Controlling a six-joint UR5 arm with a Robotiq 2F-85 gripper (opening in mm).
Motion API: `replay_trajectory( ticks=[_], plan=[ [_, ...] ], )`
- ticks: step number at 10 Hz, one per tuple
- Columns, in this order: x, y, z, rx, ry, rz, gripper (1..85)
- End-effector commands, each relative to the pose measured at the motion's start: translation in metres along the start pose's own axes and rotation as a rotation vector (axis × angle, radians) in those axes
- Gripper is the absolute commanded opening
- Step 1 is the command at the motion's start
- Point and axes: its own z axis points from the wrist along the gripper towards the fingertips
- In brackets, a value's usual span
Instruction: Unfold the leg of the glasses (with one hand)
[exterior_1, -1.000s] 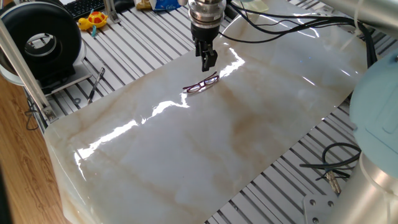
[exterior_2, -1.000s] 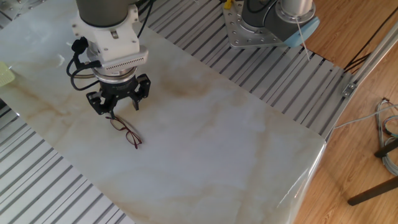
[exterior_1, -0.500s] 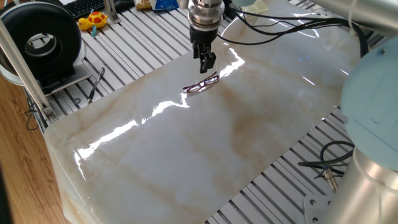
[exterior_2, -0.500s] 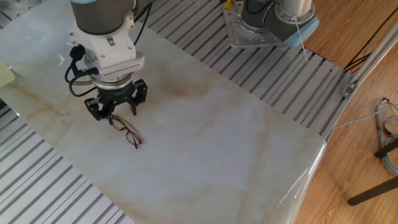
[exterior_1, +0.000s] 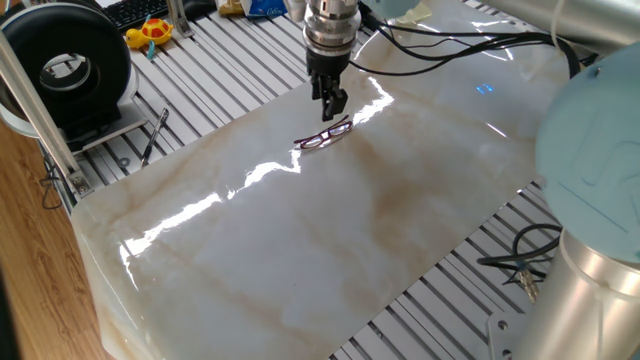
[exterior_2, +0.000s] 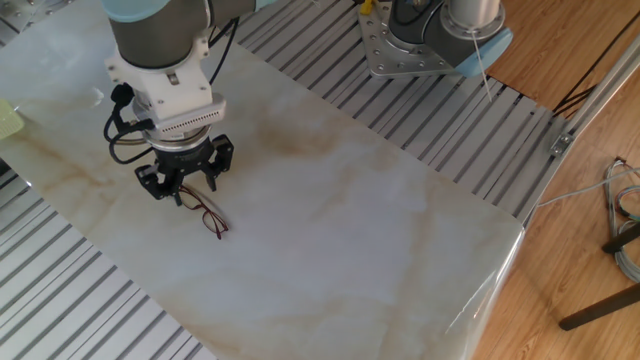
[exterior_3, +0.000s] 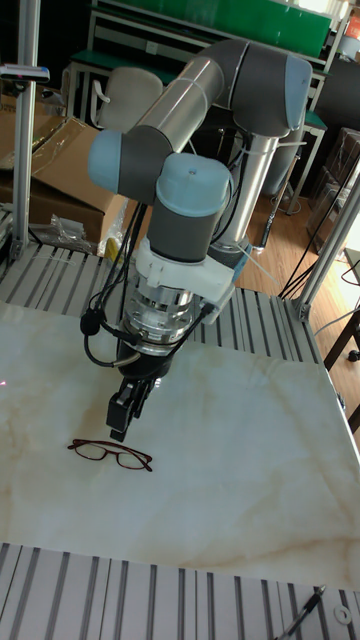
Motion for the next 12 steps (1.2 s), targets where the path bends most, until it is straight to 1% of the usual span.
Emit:
replay_trajectory(
  ticks=[1, 2, 4, 6, 7, 8, 9, 12],
  plan=[
    [0.002, -0.003, 0.013, -0.002, -0.029, 0.0, 54.0],
    [0.004, -0.004, 0.017, 0.002, -0.031, -0.008, 54.0],
    [0.007, -0.006, 0.017, 0.01, -0.023, -0.02, 54.0],
    [0.003, -0.001, 0.015, -0.006, -0.032, -0.012, 54.0],
    [0.003, -0.001, 0.015, -0.006, -0.032, -0.015, 53.7],
    [0.003, -0.004, 0.015, 0.004, -0.03, -0.019, 52.0],
    [0.002, -0.005, 0.015, 0.006, -0.034, -0.024, 51.7],
    [0.013, -0.009, 0.037, 0.008, -0.048, -0.029, 51.7]
  ],
)
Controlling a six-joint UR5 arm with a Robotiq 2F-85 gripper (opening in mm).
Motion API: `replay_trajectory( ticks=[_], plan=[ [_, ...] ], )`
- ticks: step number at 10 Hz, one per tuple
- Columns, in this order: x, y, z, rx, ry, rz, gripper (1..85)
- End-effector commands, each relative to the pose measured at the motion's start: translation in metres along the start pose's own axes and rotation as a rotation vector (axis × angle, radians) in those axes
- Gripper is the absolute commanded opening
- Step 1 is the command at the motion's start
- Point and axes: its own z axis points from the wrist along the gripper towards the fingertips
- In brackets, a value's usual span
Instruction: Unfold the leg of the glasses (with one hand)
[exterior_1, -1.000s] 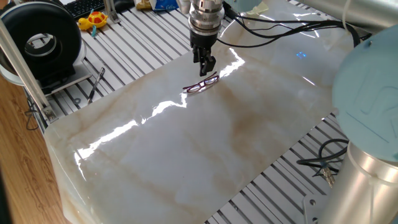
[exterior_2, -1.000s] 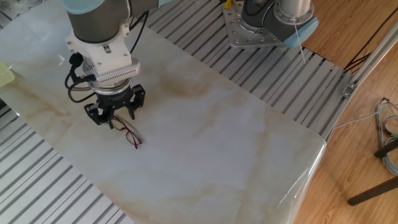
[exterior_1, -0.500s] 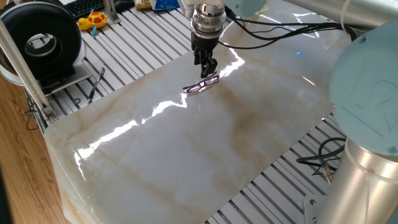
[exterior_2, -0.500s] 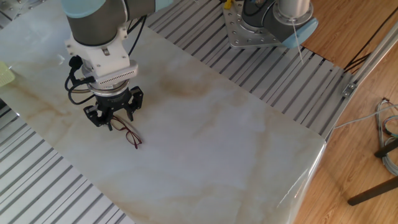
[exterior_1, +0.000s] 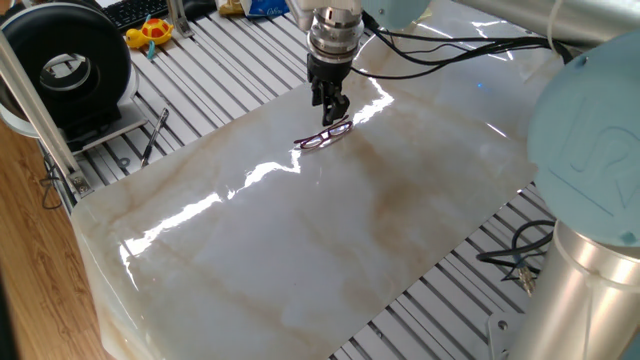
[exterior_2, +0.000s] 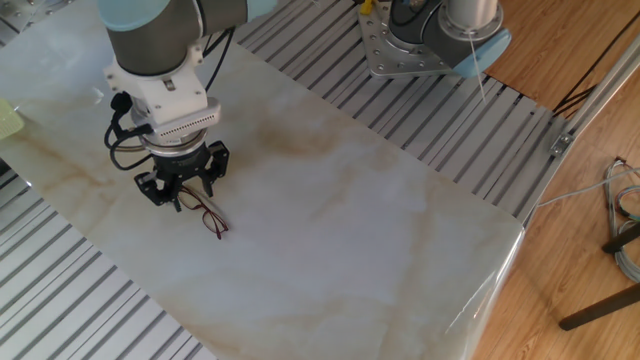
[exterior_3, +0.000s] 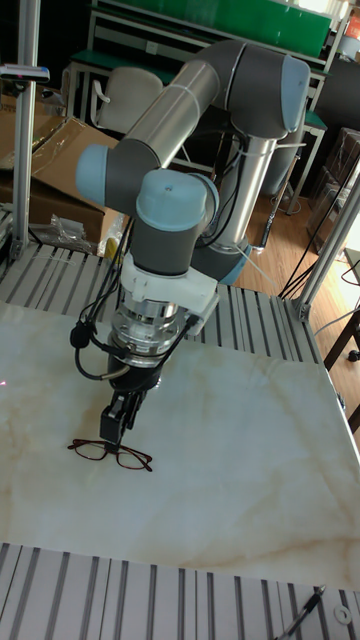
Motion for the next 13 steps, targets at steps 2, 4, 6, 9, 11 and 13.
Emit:
replay_trajectory(
  ticks=[2, 4, 6, 9, 11, 13],
  plan=[
    [0.007, -0.001, 0.011, 0.001, -0.018, 0.005, 50.7],
    [0.006, 0.004, 0.008, -0.017, -0.022, 0.01, 50.3],
    [0.005, 0.006, 0.008, -0.024, -0.028, 0.018, 49.3],
    [0.012, 0.018, 0.014, -0.039, -0.039, 0.041, 49.3],
    [0.023, 0.01, 0.016, -0.002, -0.007, 0.045, 48.0],
    [0.024, 0.008, 0.016, 0.006, -0.003, 0.041, 47.0]
  ],
)
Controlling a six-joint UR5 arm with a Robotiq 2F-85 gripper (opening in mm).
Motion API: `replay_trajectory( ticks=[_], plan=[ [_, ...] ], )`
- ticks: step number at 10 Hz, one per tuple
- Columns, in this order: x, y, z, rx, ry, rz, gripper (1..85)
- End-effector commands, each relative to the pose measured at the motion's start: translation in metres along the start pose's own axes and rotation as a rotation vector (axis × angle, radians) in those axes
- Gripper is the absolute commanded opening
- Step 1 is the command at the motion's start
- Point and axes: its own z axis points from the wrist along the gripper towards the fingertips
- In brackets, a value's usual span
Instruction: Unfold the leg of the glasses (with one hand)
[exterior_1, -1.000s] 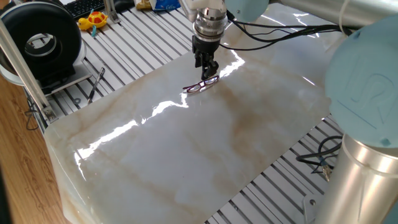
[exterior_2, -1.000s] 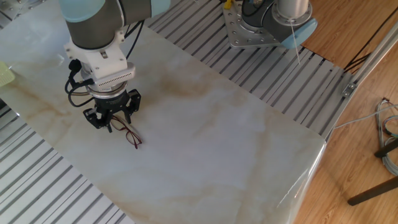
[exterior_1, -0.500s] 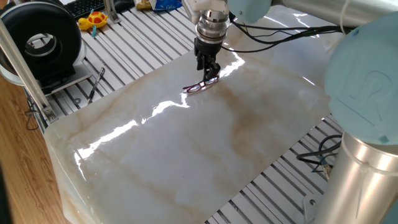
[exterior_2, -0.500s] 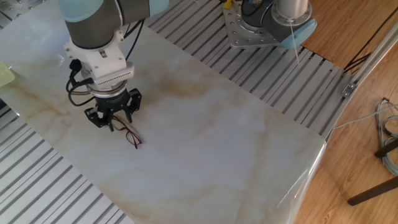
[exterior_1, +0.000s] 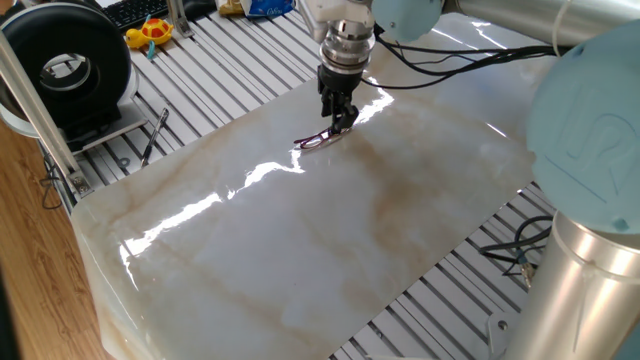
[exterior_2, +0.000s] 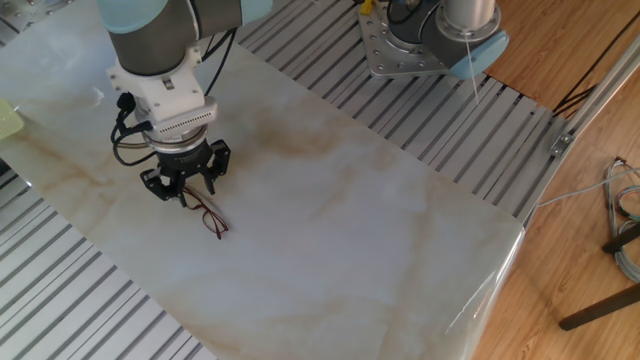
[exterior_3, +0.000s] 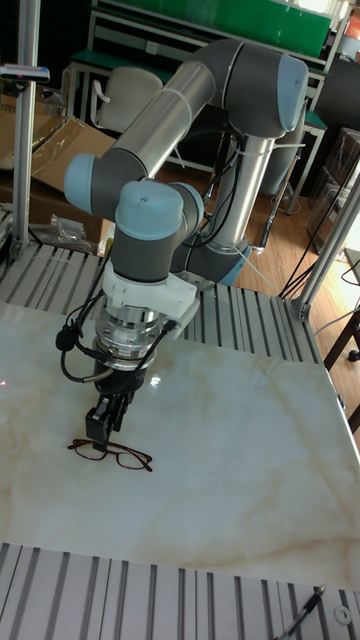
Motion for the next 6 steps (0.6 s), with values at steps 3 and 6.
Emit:
replay_trajectory(
  ticks=[3, 6],
  plan=[
    [-0.0026, 0.0046, 0.0015, -0.01, -0.022, 0.023, 47.0],
    [0.0037, 0.0058, 0.0026, -0.004, -0.016, 0.013, 46.3]
  ],
)
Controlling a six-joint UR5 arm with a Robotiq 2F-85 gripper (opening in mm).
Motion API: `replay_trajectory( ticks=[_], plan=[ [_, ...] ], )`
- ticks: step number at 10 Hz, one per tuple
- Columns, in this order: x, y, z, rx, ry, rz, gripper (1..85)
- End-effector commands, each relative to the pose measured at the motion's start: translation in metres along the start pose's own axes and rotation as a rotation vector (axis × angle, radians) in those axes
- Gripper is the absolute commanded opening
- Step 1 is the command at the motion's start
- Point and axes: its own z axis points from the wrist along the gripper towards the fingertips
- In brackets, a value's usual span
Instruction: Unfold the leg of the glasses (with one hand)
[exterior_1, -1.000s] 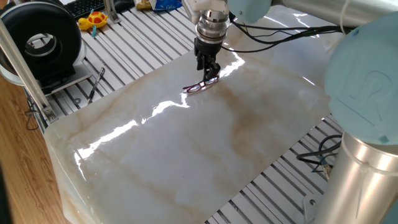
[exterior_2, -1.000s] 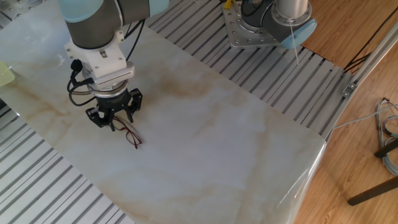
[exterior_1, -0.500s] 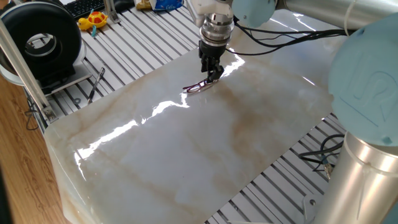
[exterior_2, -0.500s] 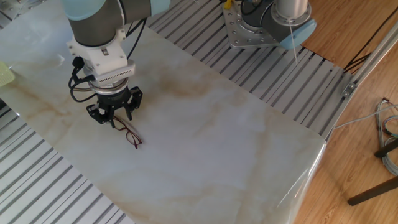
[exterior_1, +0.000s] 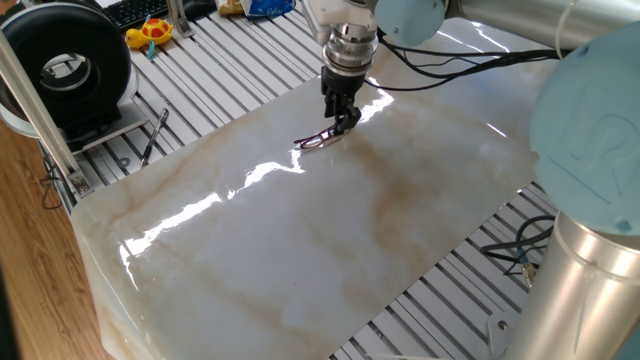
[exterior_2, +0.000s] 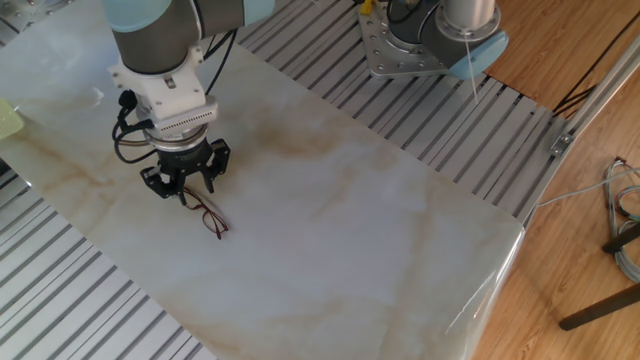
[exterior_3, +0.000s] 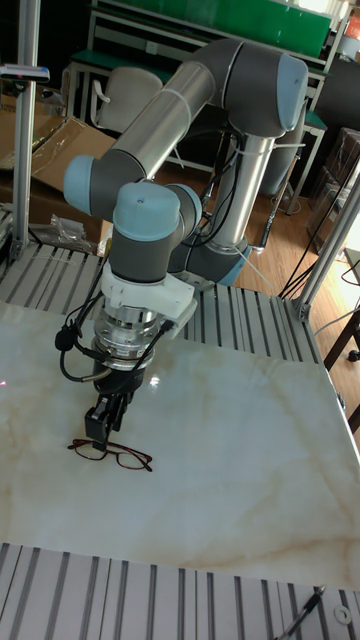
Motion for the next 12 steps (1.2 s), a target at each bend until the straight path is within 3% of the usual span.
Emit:
replay_trajectory(
  ticks=[1, 5, 8, 12],
  plan=[
    [0.002, 0.0, -0.002, 0.001, -0.005, 0.017, 45.7],
    [-0.004, 0.001, -0.001, 0.0, -0.026, 0.017, 43.7],
    [-0.002, -0.002, 0.002, 0.011, -0.012, 0.002, 42.7],
    [-0.012, -0.005, 0.007, 0.031, -0.018, 0.002, 39.3]
  ],
)
